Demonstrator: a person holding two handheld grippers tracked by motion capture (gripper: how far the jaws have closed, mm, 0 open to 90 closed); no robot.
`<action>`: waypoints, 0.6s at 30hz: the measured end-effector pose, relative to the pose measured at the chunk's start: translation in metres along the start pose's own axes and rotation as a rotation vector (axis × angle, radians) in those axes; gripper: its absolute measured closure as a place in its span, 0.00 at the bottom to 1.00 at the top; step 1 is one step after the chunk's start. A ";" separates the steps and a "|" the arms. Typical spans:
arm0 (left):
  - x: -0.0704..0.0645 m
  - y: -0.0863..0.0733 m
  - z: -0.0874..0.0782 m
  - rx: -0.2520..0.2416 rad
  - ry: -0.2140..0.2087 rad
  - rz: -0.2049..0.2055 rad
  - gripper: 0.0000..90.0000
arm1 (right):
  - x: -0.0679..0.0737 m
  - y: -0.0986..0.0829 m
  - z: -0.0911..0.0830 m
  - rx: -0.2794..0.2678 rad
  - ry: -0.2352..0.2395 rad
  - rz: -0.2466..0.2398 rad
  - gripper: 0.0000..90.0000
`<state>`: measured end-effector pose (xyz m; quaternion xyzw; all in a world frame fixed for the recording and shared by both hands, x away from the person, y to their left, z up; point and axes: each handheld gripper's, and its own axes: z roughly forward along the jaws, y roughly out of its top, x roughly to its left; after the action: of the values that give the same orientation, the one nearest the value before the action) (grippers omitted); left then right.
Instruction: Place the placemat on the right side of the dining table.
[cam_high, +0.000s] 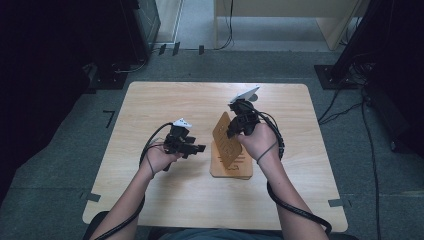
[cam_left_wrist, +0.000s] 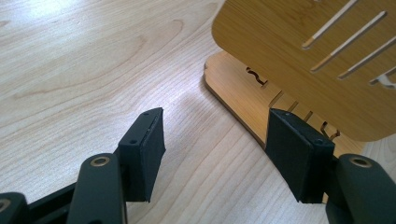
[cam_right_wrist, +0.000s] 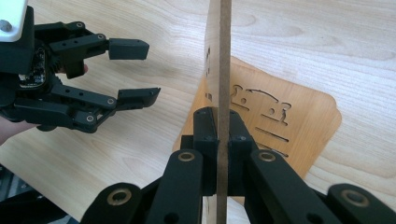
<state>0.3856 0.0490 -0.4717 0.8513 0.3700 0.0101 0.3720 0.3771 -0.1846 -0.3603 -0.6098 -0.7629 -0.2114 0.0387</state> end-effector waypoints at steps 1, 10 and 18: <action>0.000 0.000 0.000 -0.001 0.002 0.001 0.40 | -0.002 0.000 -0.001 -0.001 -0.005 -0.002 0.97; 0.000 -0.001 0.001 -0.002 0.004 0.003 0.38 | -0.010 -0.003 -0.004 0.006 -0.025 -0.004 0.97; 0.000 -0.001 0.002 -0.003 0.011 0.007 0.36 | -0.021 -0.004 -0.007 0.003 -0.027 0.014 0.97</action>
<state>0.3857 0.0487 -0.4740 0.8520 0.3688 0.0167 0.3712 0.3769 -0.2067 -0.3620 -0.6179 -0.7592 -0.2020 0.0308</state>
